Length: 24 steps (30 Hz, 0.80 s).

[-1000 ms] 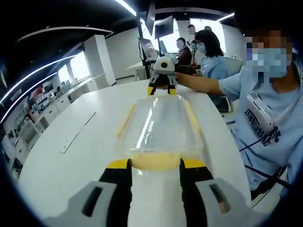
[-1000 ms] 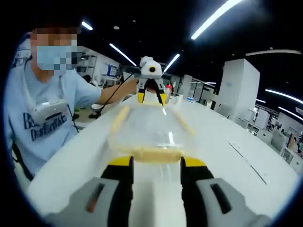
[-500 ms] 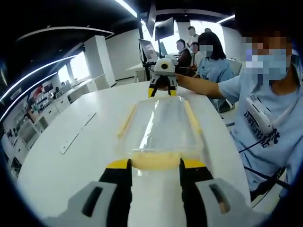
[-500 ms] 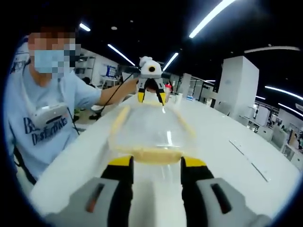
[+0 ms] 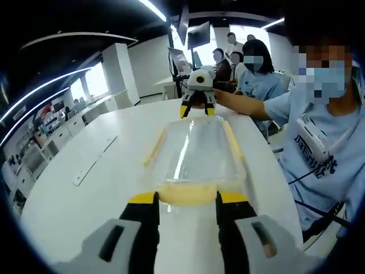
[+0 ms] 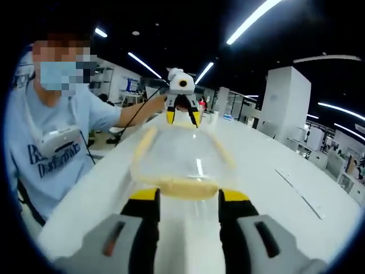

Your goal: Snap each plastic latch of the storage box into its locked position after aligning the lid with the box until every specified latch is closed and the lid sits flush.

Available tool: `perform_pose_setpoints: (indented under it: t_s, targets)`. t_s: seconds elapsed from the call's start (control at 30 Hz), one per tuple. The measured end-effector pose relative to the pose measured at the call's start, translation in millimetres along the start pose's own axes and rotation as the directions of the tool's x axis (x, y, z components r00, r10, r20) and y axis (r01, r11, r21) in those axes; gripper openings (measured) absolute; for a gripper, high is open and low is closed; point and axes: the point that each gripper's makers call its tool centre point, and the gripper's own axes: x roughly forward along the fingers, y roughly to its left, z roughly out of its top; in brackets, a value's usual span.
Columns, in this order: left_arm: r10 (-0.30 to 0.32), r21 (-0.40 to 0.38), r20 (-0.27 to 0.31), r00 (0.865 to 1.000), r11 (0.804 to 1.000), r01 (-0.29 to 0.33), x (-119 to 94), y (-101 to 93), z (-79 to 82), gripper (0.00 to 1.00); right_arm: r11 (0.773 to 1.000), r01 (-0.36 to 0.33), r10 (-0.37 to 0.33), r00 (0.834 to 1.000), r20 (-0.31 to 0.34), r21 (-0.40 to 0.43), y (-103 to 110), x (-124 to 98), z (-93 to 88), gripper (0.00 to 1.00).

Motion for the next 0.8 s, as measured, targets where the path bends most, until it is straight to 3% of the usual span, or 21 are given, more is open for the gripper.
perform_pose_setpoints:
  t_s: [0.17,0.8]
  targets:
    - [0.009,-0.011,-0.001,1.0,1.0,-0.009,-0.7,2.1,-5.8,0.38,1.0,-0.001,0.001,1.0,-0.01,-0.008,1.9,1.3,1.5,0.4]
    - [0.041,0.022,0.011,0.999,0.999,-0.041,-5.3,6.9,0.0,0.38,0.999,0.039,-0.04,0.999,-0.025,-0.037,-1.9,-1.3,6.6,0.47]
